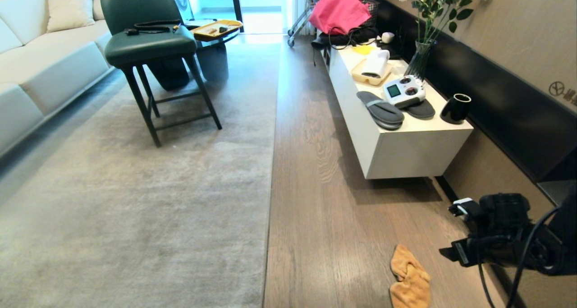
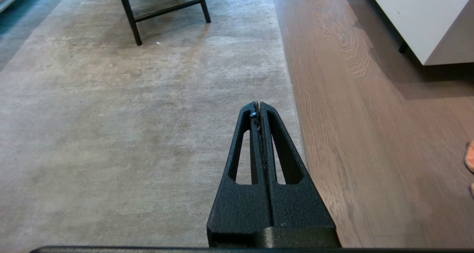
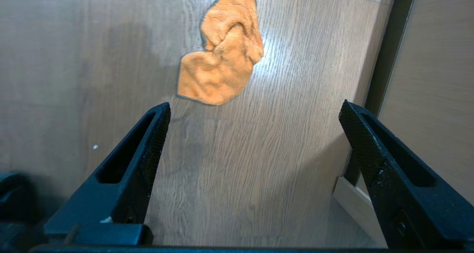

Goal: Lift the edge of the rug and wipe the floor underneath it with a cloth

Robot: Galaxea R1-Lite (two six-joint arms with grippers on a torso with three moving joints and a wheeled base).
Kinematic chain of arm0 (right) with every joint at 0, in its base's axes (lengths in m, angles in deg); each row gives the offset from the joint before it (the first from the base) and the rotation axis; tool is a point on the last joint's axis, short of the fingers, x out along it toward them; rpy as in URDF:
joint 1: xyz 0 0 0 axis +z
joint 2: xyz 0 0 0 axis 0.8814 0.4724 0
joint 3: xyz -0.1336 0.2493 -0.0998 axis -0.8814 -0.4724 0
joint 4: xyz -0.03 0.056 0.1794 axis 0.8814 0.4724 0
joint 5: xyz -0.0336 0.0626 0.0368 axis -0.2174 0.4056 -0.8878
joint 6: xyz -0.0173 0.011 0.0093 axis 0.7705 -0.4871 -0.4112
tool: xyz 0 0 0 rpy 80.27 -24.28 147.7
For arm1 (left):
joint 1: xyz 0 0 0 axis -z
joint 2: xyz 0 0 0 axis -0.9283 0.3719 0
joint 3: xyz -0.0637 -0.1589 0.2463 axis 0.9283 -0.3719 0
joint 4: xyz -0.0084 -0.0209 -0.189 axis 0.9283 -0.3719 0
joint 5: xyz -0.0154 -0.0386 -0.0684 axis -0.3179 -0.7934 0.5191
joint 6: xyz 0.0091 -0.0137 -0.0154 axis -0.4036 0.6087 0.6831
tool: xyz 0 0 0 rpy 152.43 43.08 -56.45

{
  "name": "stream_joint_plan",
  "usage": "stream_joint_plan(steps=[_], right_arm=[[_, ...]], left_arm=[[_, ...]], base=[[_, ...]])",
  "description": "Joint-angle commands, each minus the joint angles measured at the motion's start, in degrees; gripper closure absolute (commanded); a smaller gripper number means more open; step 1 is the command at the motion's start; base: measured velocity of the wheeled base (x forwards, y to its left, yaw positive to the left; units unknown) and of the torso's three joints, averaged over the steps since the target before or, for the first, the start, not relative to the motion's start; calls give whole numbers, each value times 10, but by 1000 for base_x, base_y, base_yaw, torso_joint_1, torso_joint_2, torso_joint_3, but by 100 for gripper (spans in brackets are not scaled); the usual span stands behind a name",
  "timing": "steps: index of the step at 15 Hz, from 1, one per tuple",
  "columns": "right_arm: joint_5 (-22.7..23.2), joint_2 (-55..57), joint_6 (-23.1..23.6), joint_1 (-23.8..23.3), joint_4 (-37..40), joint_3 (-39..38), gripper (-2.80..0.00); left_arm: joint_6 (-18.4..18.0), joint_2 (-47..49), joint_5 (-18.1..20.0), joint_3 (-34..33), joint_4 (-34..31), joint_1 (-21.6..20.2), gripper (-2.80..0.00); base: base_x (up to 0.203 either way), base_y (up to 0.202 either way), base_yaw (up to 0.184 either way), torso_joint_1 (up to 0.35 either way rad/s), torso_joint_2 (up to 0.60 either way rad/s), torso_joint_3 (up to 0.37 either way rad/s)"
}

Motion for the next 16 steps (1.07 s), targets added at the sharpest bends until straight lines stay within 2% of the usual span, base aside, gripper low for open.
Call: stream_joint_plan(steps=[1,3,4,5,16], right_arm=[[5,-71,2,4,-3,-43,-280],[9,-114,2,4,-7,-85,-280],[10,-135,2,4,-12,-103,-47],[10,-155,2,4,-16,-119,0],[11,-357,1,13,-12,-220,0]], left_arm=[[0,0,-1,0,0,0,0],[0,0,-1,0,0,-1,0],[0,0,0,0,0,-1,0],[0,0,-1,0,0,0,0],[0,0,0,0,0,0,0]], base=[[0,0,0,0,0,0],[0,0,0,0,0,0],[0,0,0,0,0,0],[0,0,0,0,0,0],[0,0,0,0,0,0]])
